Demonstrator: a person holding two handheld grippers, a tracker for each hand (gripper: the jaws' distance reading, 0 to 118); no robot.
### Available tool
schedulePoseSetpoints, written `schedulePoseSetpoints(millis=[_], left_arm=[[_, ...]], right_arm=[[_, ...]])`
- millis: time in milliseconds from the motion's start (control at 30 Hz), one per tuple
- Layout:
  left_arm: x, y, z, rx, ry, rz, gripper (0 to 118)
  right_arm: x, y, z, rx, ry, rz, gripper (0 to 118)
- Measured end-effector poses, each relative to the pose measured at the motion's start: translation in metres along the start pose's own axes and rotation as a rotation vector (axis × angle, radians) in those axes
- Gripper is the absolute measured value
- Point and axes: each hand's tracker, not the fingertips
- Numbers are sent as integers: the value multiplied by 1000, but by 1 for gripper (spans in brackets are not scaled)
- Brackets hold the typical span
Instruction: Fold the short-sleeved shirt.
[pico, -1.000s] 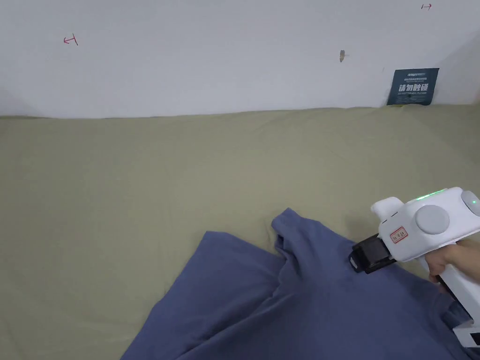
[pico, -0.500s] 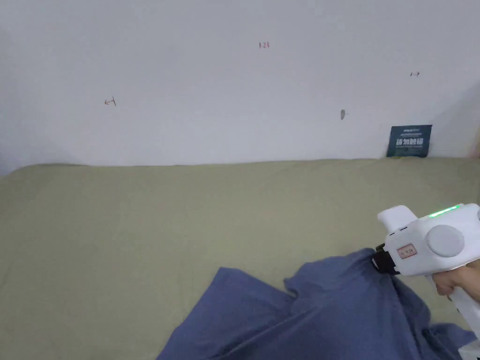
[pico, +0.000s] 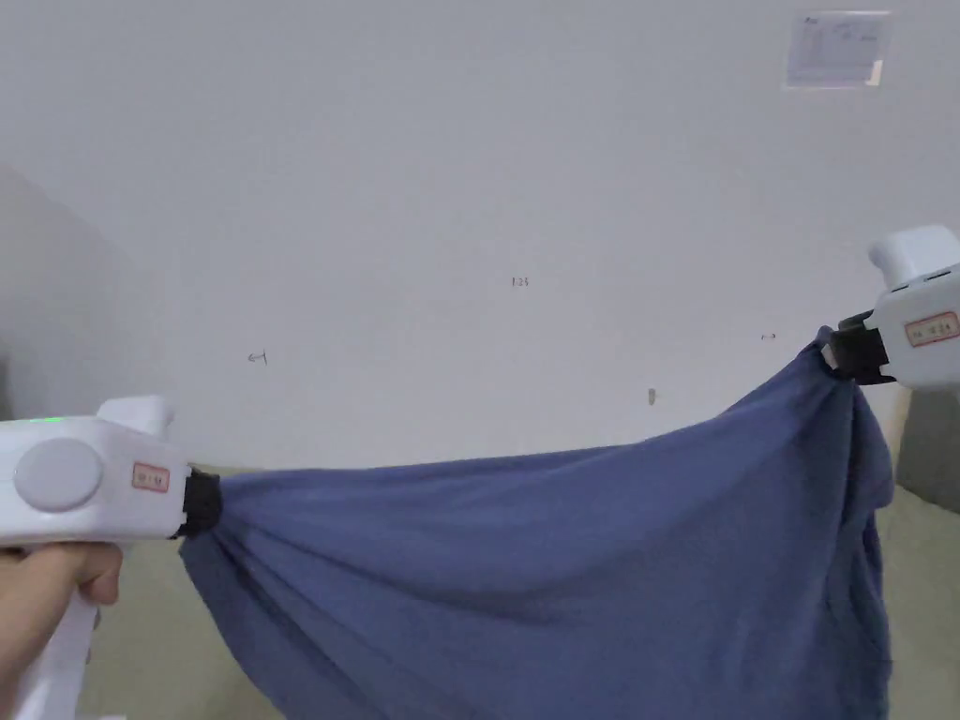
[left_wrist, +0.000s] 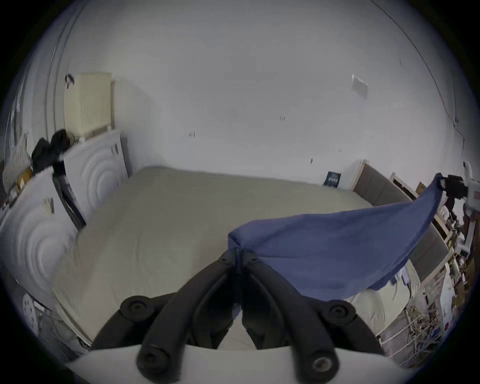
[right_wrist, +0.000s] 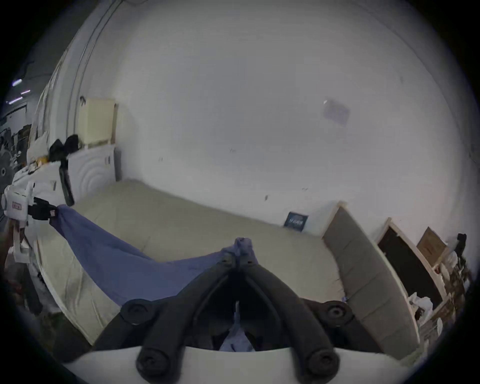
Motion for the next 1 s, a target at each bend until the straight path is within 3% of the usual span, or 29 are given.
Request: schedulePoseSetpoints(millis=[233, 467, 1000], left_arm=[[27, 80, 18, 48, 65, -21, 2], [40, 114, 21, 98, 109, -34, 2], [68, 194, -52, 156, 189, -88, 2]], right_arm=[[17, 26, 20, 80, -46, -83, 3], [20, 39, -1, 122, -70, -137, 3], [45, 112, -101, 176, -150, -167, 3]])
